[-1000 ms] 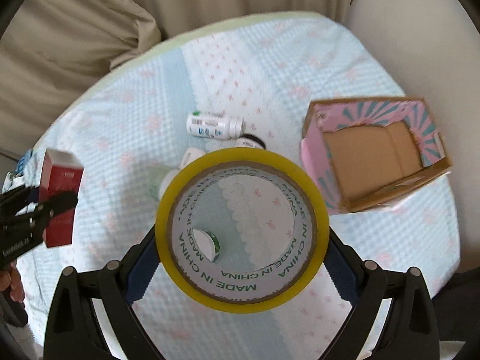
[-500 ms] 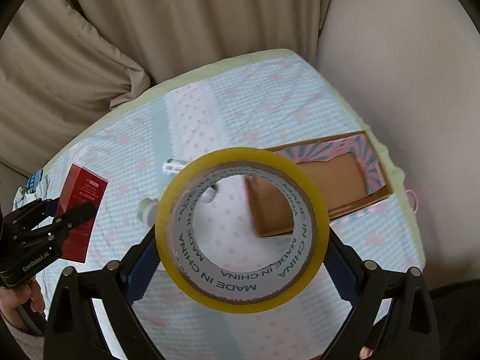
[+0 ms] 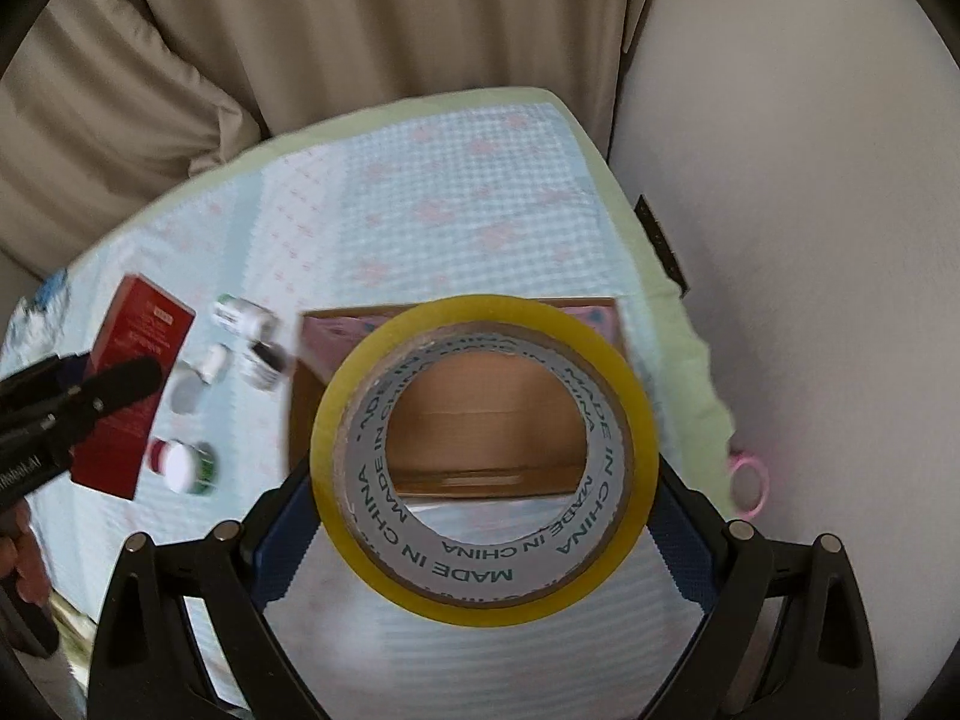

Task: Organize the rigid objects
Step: 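Carry the red box and tape roll over the pink cardboard box, then release the red box and tape roll into the cardboard box, withdraw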

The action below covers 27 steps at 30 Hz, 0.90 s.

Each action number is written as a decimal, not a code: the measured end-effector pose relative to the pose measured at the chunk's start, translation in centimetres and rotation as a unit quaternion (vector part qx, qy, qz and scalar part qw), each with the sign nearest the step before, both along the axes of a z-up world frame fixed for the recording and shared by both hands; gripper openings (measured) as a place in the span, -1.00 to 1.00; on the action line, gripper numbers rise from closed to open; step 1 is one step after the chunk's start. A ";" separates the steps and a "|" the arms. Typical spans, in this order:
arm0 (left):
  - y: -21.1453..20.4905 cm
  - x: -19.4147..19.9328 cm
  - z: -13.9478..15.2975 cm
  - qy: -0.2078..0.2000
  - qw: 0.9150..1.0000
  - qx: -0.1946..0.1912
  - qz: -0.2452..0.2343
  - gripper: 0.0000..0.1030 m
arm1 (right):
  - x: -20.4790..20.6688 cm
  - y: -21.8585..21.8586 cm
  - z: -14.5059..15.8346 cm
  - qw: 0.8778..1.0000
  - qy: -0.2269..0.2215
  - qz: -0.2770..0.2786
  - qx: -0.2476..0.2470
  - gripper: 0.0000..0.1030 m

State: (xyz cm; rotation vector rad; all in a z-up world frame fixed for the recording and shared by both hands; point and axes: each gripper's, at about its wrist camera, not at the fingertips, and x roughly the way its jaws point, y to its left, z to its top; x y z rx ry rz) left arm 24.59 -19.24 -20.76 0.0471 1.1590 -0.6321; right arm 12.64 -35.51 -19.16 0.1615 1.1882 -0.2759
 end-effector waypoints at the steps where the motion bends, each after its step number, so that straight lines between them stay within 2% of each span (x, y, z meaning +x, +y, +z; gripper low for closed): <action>1: -1.3 0.2 -1.0 0.006 1.000 0.004 0.004 -0.27 | 0.1 -0.7 -0.4 1.000 0.002 0.007 -0.002 0.87; 6: -5.2 1.7 -5.3 0.030 0.999 0.028 0.015 -0.28 | 1.8 -4.2 -5.2 0.998 0.020 0.063 0.000 0.87; 11: -8.4 4.0 -11.2 0.062 0.996 0.071 0.007 -0.27 | 3.6 -5.9 -10.2 0.994 0.039 0.107 0.006 0.87; 16: -9.9 5.8 -16.4 0.085 0.991 0.107 -0.003 -0.28 | 5.0 -6.1 -14.8 0.986 0.056 0.157 -0.020 0.87; 22: -11.4 6.3 -20.3 0.101 0.985 0.136 -0.026 -0.28 | 5.9 -6.7 -18.0 0.984 0.055 0.170 -0.010 0.87; 27: -12.4 6.0 -20.8 0.096 0.983 0.154 -0.040 -0.27 | 6.5 -6.2 -19.2 0.978 0.060 0.200 0.003 0.87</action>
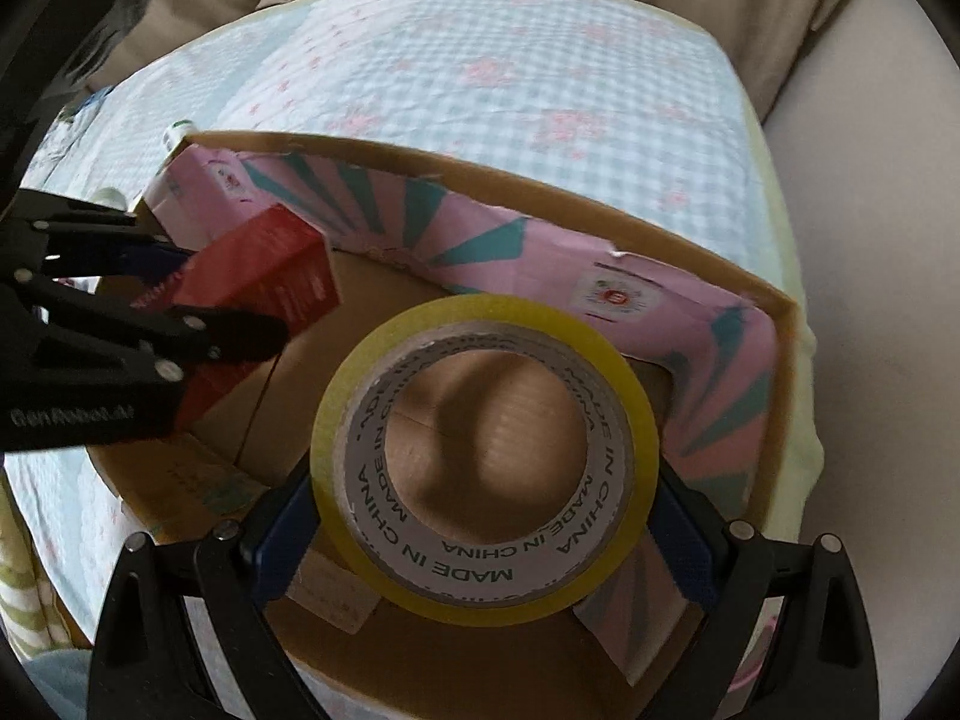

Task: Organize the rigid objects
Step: 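Release the red box and tape roll into the cardboard box, withdraw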

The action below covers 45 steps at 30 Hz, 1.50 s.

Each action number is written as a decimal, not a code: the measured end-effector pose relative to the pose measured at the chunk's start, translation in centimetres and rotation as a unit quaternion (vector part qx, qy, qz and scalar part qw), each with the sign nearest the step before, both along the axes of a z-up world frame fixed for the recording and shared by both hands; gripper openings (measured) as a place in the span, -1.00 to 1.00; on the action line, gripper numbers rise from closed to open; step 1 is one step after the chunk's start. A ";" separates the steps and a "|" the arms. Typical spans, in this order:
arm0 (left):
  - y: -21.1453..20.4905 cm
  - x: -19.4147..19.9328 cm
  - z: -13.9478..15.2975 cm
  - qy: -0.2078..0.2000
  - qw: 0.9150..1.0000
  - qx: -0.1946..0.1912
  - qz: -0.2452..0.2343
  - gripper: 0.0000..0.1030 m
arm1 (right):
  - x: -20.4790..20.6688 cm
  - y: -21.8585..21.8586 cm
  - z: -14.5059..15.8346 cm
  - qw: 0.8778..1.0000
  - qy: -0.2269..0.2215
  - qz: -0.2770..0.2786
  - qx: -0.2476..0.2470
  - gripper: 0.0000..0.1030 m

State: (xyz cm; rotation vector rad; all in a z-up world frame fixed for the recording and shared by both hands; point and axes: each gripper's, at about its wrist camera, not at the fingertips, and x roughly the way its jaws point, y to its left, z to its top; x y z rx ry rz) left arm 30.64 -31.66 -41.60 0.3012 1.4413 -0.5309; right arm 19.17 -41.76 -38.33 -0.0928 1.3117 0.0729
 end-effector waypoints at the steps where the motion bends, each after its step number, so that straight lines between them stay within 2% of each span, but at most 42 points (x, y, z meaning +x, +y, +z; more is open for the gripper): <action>1: -0.3 0.1 0.1 -0.005 1.000 0.007 -0.006 -0.27 | 0.0 0.1 -0.1 1.000 0.000 0.005 0.000 0.88; 3: -0.9 0.1 0.1 -0.009 0.999 0.022 -0.023 -0.26 | 0.2 0.1 -0.3 1.000 -0.002 0.013 0.004 0.89; 4: -0.9 0.0 0.1 -0.010 0.999 0.030 -0.032 -0.11 | 0.2 -0.1 -0.5 1.000 0.000 0.014 0.015 0.89; 5: -0.9 -0.1 0.3 -0.014 0.999 0.032 -0.035 0.12 | 0.3 -0.2 -0.8 0.999 0.014 0.014 0.028 0.98; 6: -0.8 -0.2 0.6 -0.019 0.999 0.030 -0.036 0.99 | 0.2 -0.2 -0.9 0.999 0.019 0.020 0.024 1.00; 8: -0.4 -0.2 0.9 -0.021 0.999 0.014 -0.032 0.99 | -0.1 -0.2 -0.5 0.999 0.007 0.032 0.013 1.00; 10: -0.2 -0.2 0.7 -0.018 0.999 0.016 -0.027 0.99 | -0.5 -0.1 -0.1 0.999 -0.005 0.037 0.006 1.00; 14: 0.4 -0.1 0.0 -0.013 0.999 0.023 -0.020 0.99 | -0.8 -0.9 0.0 1.000 0.007 0.020 0.022 1.00; 18: 0.6 -0.1 0.0 -0.010 1.000 0.023 -0.012 0.99 | -1.2 -1.6 0.4 0.999 0.000 0.005 0.033 1.00; 27: 0.3 -1.0 3.5 -0.034 0.999 0.012 -0.013 0.99 | -1.3 -1.4 2.6 1.000 -0.005 0.001 0.008 1.00; 32: 1.4 -2.1 6.4 -0.049 0.999 0.001 -0.007 0.99 | -2.2 -0.5 4.6 1.000 -0.016 0.006 0.000 1.00; 37: 3.3 -4.0 10.5 -0.074 0.997 -0.012 0.003 0.99 | -2.5 0.6 7.0 1.000 -0.014 0.005 -0.001 1.00; 45: 10.3 -8.4 18.4 -0.119 0.990 -0.045 0.053 0.99 | -3.2 4.8 13.7 0.999 -0.049 0.007 0.002 1.00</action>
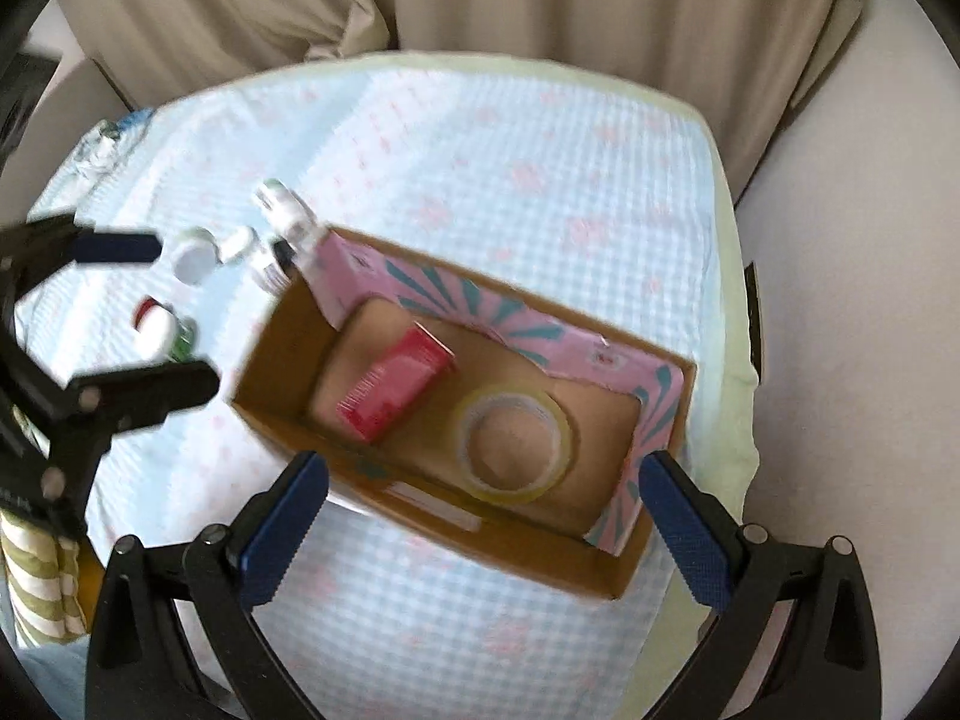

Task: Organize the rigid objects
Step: 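Release the red box and tape roll into the cardboard box, withdraw, then grasp the white jar with the left gripper while the right gripper grasps the L'Oreal jar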

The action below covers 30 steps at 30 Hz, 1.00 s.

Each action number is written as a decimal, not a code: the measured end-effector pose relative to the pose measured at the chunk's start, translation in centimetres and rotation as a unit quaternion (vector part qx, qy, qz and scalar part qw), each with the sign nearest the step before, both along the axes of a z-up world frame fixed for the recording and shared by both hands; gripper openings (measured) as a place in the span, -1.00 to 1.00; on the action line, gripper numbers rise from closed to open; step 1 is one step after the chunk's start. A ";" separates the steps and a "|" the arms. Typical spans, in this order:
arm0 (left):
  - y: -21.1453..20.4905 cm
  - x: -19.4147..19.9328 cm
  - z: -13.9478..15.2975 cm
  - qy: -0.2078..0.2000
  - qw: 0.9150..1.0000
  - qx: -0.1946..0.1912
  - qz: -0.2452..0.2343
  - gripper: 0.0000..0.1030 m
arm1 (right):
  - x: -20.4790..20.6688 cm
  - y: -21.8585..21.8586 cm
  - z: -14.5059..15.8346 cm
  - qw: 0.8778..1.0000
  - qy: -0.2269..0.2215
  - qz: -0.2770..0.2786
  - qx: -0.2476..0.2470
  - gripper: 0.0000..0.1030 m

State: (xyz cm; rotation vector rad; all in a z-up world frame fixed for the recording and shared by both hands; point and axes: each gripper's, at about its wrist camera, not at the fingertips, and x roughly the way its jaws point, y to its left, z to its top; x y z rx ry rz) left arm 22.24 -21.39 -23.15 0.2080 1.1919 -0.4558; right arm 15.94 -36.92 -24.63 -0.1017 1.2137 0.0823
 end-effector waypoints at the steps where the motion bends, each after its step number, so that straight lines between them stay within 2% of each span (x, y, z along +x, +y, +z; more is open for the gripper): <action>1: 1.5 -0.9 0.9 -0.009 1.000 0.000 0.010 0.99 | -0.1 0.7 0.7 1.000 -0.005 -0.002 0.002 1.00; 5: 7.4 -3.3 3.3 -0.030 0.999 0.002 0.045 1.00 | -0.8 4.6 3.5 0.999 -0.034 -0.008 0.000 1.00; 9: 14.1 -5.3 3.9 -0.025 0.996 0.002 0.084 0.99 | -1.5 8.7 5.3 0.998 -0.054 -0.010 -0.002 1.00; 12: 18.4 -6.5 4.0 -0.025 0.993 0.005 0.117 0.99 | -1.8 12.0 6.1 0.998 -0.059 -0.014 0.019 1.00; 15: 23.1 -7.4 3.6 -0.018 0.985 -0.009 0.171 0.99 | -1.6 14.7 6.1 0.998 -0.057 -0.007 0.036 1.00; 19: 27.2 -7.8 1.9 -0.009 0.975 -0.012 0.223 0.99 | -0.3 18.3 5.3 0.998 -0.049 0.019 0.040 1.00; 24: 28.6 -7.7 -0.6 -0.005 0.962 -0.011 0.274 0.99 | 2.2 21.4 3.7 0.996 -0.046 0.064 0.039 1.00; 30: 27.6 -6.9 -4.2 -0.011 0.943 -0.007 0.333 0.99 | 6.3 22.9 0.4 0.992 -0.036 0.118 0.034 1.00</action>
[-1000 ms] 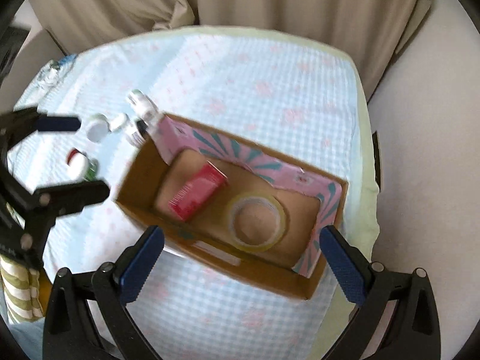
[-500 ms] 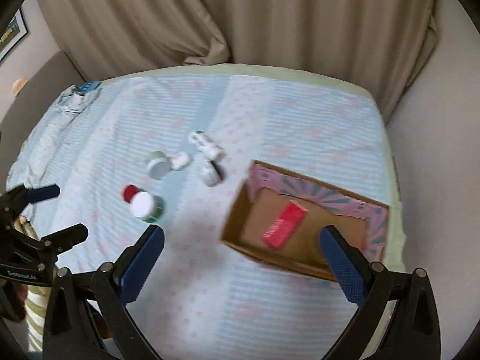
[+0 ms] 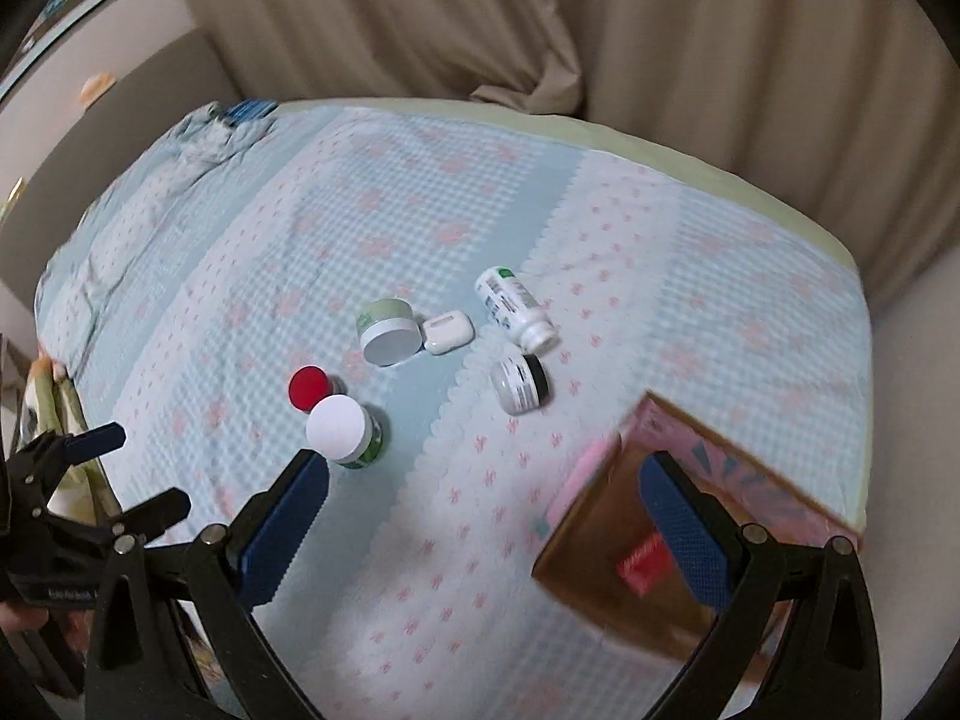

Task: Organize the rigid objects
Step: 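Grasp the white jar with the left gripper while the right gripper grasps the L'Oreal jar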

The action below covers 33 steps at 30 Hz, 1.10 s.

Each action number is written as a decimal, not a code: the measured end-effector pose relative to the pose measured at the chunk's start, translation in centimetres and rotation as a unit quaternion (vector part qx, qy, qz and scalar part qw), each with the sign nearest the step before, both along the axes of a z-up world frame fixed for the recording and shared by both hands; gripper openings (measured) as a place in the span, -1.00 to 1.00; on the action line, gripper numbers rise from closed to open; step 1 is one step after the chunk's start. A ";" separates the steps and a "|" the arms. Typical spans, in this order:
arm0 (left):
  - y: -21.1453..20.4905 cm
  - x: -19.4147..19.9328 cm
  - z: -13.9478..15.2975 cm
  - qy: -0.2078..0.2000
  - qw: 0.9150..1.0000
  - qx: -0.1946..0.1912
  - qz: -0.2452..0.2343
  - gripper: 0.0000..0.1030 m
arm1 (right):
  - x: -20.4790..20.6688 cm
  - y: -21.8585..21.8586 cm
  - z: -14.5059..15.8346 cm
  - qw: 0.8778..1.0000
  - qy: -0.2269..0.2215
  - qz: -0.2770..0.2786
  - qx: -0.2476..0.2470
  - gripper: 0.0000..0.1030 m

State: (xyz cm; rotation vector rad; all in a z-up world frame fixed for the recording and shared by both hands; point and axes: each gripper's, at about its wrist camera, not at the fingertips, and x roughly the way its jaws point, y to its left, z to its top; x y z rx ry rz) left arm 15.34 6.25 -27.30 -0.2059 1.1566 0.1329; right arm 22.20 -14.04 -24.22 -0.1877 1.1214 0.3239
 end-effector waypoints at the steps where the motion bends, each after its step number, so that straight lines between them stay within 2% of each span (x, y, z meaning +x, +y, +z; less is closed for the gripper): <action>1: -0.3 0.3 -0.8 -0.001 1.000 -0.002 0.010 0.99 | 0.7 0.2 -0.6 1.000 0.000 0.012 -0.006 1.00; 8: -2.1 3.1 -8.8 0.011 0.998 -0.003 0.061 0.99 | 5.5 1.2 -6.9 0.995 0.027 0.080 -0.048 1.00; 13: -2.7 5.7 -14.2 0.036 0.995 0.004 0.090 0.89 | 9.0 1.4 -11.8 0.993 0.061 0.087 -0.057 1.00; 16: -2.7 6.7 -16.5 0.044 0.993 0.004 0.105 0.89 | 11.1 1.4 -15.2 0.990 0.088 0.083 -0.072 1.00; 22: -2.1 8.8 -20.2 0.057 0.991 0.007 0.120 0.87 | 13.3 1.8 -19.7 0.983 0.125 0.091 -0.103 0.93; 23: -2.1 9.1 -20.7 0.061 0.991 0.004 0.122 0.83 | 13.7 2.0 -20.6 0.981 0.134 0.090 -0.112 0.93; 24: -2.0 9.2 -21.1 0.064 0.990 0.001 0.124 0.62 | 14.0 2.1 -21.2 0.979 0.138 0.089 -0.117 0.90; 28: -1.8 9.8 -22.4 0.074 0.988 0.004 0.134 0.43 | 15.3 2.4 -22.9 0.978 0.160 0.082 -0.110 0.58; 31: -1.5 10.2 -23.0 0.078 0.987 0.003 0.138 0.35 | 15.7 3.1 -23.8 0.974 0.160 0.092 -0.133 0.28; 33: -1.4 10.5 -23.2 0.078 0.987 0.005 0.137 0.33 | 15.8 3.4 -24.0 0.973 0.161 0.095 -0.138 0.17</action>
